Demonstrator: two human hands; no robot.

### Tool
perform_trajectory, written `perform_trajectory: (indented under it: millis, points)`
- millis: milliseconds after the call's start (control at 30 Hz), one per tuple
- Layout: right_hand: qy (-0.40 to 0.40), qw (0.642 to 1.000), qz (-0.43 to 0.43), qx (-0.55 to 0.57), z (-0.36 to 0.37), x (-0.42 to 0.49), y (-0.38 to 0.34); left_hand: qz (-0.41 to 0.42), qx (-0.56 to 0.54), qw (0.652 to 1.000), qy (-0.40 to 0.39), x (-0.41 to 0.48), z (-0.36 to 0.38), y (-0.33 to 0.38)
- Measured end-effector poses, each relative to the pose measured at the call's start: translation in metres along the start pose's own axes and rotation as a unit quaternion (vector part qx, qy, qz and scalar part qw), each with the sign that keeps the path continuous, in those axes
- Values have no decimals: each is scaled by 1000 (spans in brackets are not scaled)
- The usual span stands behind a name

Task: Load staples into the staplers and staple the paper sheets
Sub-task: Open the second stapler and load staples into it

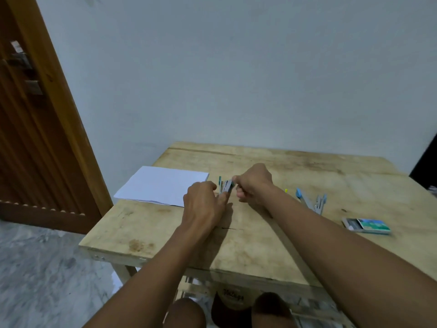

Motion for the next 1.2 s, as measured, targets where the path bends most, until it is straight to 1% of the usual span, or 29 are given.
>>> perform_trajectory:
  millis: [67, 133, 200, 267, 333, 400, 500, 567, 633, 733, 900, 1000, 1100, 1200]
  points:
    - [51, 996, -35, -67, -22, -2, -13, 16, -24, 999, 21, 0, -4, 11]
    - [90, 986, -65, -126, -48, -11, -23, 11, -63, 998, 0, 4, 6, 21]
    - [116, 975, -76, -173, -75, -21, -23, -9, -108, 994, -30, 7, 24, 29]
    - [126, 964, -73, -221, -94, -27, -13, -29, -137, 989, -51, 10, 41, 37]
    - [126, 955, -62, -263, -104, -26, 0, -42, -142, 987, -69, 14, 54, 46]
    - [117, 955, -46, -270, -106, -20, 16, -42, -131, 986, -91, 18, 65, 55]
    - [75, 971, -11, -225, -101, -5, 38, -28, -129, 983, -125, 22, 80, 67]
    - [57, 981, -9, -184, -96, 3, 44, -22, -118, 982, -144, 24, 87, 70]
    - [42, 991, -6, -128, -93, 10, 47, -15, -101, 983, -152, 28, 90, 73]
    - [24, 997, 3, -76, -91, 16, 50, -13, -110, 982, -156, 28, 92, 73]
    - [-2, 1000, 25, 8, -93, -5, 53, -20, -119, 984, -134, 18, 85, 70]
    - [-45, 996, 36, 66, -84, -17, 59, -34, -131, 985, -110, 7, 79, 68]
    - [-63, 993, 25, 99, -78, -23, 63, -55, -150, 984, -81, -6, 71, 66]
    - [-60, 993, 18, 97, -77, -27, 66, -91, -175, 977, -79, -14, 67, 59]
Point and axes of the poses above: each hand's wrist, its own x-axis towards the middle knuckle, its own z-axis out of the palm, y = z × x, the point moved 10 cm from there along x, towards the middle knuckle, and after that the axes turned 10 degrees about z, right-handed, at the moved point
